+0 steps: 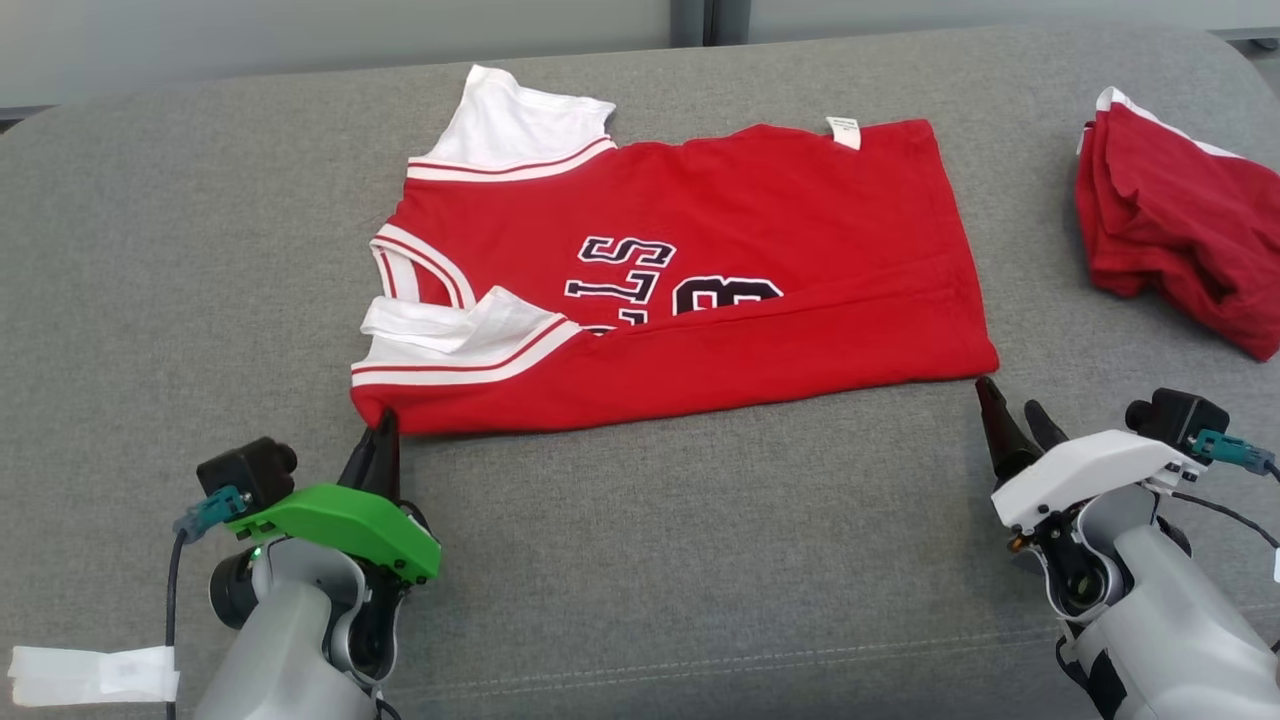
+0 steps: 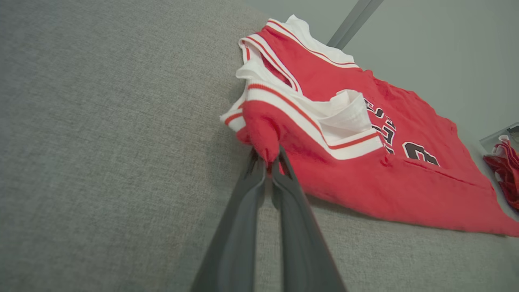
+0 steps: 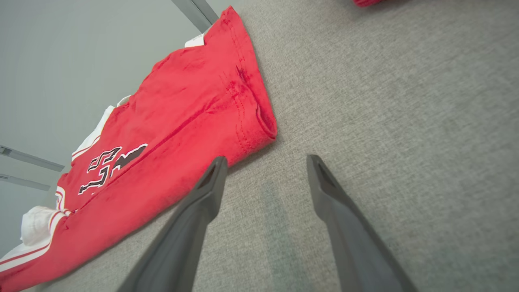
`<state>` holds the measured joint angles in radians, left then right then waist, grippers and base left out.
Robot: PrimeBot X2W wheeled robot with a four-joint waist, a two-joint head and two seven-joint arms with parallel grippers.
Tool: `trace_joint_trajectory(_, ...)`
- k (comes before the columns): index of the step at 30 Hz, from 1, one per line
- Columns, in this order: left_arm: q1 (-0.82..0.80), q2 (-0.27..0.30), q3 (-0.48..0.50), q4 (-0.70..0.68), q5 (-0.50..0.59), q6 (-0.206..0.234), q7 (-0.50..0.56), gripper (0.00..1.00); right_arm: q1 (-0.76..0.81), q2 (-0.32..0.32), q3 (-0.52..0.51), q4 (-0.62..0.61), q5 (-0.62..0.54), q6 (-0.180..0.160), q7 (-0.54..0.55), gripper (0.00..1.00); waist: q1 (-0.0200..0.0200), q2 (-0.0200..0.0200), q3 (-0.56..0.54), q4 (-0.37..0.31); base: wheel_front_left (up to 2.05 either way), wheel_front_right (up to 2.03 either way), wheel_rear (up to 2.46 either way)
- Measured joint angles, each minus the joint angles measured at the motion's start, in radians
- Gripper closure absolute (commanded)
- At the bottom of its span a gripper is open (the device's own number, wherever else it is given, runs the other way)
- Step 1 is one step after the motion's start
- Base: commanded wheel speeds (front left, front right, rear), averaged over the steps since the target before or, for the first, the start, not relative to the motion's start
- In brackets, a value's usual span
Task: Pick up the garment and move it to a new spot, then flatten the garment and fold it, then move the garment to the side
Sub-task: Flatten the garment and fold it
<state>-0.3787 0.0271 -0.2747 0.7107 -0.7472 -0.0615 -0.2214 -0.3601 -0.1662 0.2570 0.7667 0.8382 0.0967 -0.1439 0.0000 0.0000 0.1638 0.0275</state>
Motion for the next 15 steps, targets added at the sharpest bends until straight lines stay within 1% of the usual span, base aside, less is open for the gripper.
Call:
trace_joint_trajectory(6,-0.002,0.000,-0.055,-0.034,-0.010,-0.001,-0.001,1.00,-0.024,0.010,-0.032,0.031,0.044,0.000,0.021,0.00,0.0000,0.0000,0.019,0.022,0.00,0.00,0.00)
trace_joint_trajectory(14,-0.023,0.001,-0.092,-0.073,-0.027,-0.001,-0.010,1.00,-0.097,0.010,-0.046,0.066,0.070,0.000,0.053,0.00,0.0000,0.0000,0.058,0.051,0.00,0.00,0.00)
trace_joint_trajectory(15,-0.023,0.001,-0.095,-0.074,-0.031,-0.001,-0.010,1.00,-0.103,0.009,-0.047,0.071,0.070,0.000,0.052,0.07,0.0000,0.0000,0.062,0.055,0.00,0.00,0.00)
